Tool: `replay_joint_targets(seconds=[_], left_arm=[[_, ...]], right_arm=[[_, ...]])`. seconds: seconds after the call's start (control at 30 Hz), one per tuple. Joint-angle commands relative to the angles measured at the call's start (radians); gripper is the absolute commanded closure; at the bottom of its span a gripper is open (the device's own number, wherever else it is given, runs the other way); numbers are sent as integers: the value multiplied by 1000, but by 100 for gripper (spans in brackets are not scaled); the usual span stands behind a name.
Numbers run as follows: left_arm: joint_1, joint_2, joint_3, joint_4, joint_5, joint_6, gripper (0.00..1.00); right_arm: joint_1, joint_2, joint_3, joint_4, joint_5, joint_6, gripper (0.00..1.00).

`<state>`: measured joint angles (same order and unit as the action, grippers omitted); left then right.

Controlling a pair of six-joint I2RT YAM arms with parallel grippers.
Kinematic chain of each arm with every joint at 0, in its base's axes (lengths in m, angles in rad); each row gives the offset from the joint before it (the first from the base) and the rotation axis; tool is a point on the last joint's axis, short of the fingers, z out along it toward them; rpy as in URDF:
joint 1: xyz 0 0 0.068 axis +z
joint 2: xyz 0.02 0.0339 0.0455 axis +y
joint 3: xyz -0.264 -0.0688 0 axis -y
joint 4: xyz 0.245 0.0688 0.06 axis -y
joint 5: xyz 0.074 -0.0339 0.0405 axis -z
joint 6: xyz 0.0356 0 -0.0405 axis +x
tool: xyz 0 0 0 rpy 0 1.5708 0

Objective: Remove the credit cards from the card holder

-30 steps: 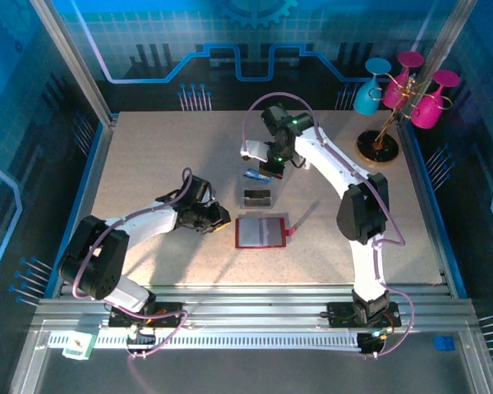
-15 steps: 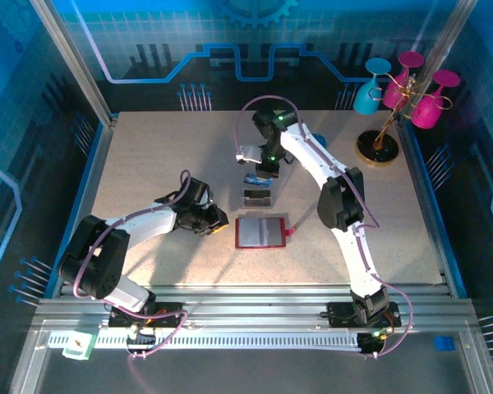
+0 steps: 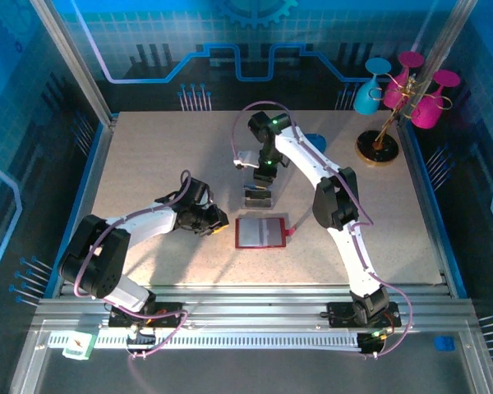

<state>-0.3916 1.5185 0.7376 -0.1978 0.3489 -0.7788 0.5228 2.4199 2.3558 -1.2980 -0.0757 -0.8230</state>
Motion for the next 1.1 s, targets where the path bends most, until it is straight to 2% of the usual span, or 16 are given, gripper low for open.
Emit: replay_joint_targets(seconds=[0.0, 0.17, 0.23, 0.37, 0.47, 0.8, 1.07], left_arm=[[9, 0, 0, -14, 28, 18, 79], [8, 16, 5, -3, 41, 17, 79], [8, 19, 6, -1, 44, 15, 79], [7, 13, 3, 1, 44, 13, 79], [7, 11, 0, -1, 42, 13, 79], [7, -3, -16, -5, 38, 10, 79], [7, -14, -38, 5, 33, 3, 79]], right_arm=[[9, -87, -25, 105, 54, 41, 63], [10, -197, -166, 252, 77, 81, 61], [16, -208, -185, 229, 26, 79, 60], [34, -202, -223, 160, -58, 56, 50], [41, -190, -269, 196, -1, 72, 49], [46, -191, -366, 339, 75, 84, 47], [47, -179, -367, 396, 150, 70, 47]])
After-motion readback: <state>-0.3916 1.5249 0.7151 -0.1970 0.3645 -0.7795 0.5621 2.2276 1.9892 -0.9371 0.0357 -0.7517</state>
